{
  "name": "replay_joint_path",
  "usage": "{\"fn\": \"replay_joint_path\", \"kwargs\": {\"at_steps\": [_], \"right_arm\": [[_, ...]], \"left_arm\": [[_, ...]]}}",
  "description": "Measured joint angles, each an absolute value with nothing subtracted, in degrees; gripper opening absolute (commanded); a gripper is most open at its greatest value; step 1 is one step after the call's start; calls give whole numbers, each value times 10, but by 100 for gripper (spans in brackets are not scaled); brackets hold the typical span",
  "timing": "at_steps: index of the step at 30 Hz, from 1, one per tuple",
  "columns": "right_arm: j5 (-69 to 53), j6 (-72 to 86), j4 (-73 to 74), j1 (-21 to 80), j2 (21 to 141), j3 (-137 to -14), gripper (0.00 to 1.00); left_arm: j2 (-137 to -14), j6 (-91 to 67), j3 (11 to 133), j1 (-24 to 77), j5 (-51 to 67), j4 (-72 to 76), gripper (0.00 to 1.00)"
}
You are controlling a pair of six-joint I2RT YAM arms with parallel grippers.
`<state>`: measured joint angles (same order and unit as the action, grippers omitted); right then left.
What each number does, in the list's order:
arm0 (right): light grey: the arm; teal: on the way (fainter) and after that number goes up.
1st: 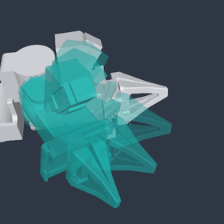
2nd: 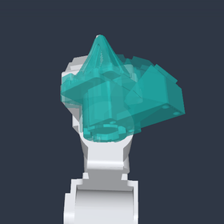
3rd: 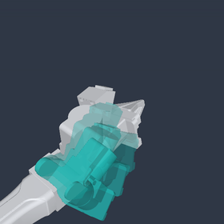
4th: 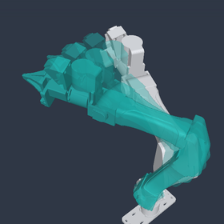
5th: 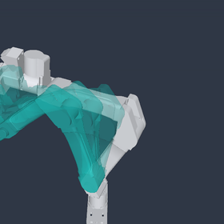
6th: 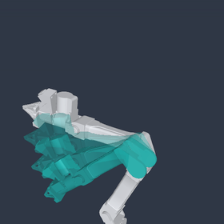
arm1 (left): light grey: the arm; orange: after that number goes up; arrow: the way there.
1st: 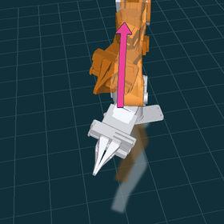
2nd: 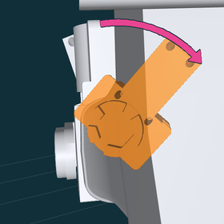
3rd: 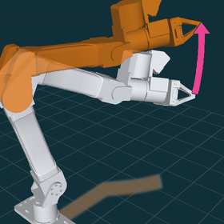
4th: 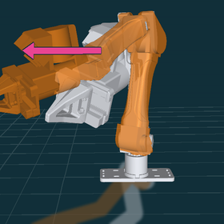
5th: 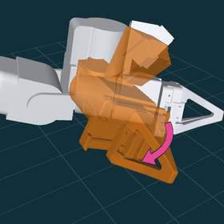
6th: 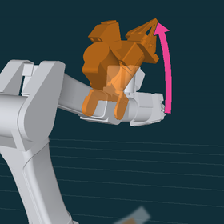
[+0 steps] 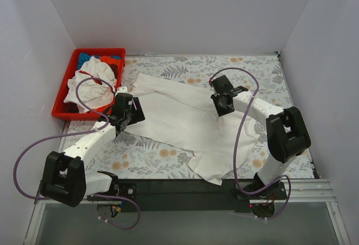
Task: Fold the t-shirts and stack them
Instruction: Fold the tshirt
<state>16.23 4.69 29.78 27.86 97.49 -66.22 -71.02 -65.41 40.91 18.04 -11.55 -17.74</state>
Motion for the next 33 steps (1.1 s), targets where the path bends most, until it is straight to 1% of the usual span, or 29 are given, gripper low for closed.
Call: {"fn": "replay_joint_path", "kwargs": {"at_steps": [5, 12, 16, 18, 24, 28, 33], "right_arm": [[149, 14, 282, 310, 957, -663, 37], [229, -36, 279, 396, 957, -663, 37], [250, -52, 273, 413, 957, -663, 37], [257, -59, 270, 413, 959, -665, 37], [288, -62, 255, 402, 988, -666, 37], [298, -45, 250, 368, 993, -661, 36], [298, -11, 242, 307, 985, -630, 35]], "left_arm": [[-710, -654, 410, 180, -116, -179, 63], [-711, -654, 410, 180, -116, -180, 63], [-718, -656, 422, 175, -112, -183, 63], [-728, -663, 438, 158, -91, -181, 63], [-746, -689, 476, 62, -33, -143, 63], [-783, -716, 507, 20, 36, -100, 63], [-830, -757, 516, -45, 118, -52, 63]]}}
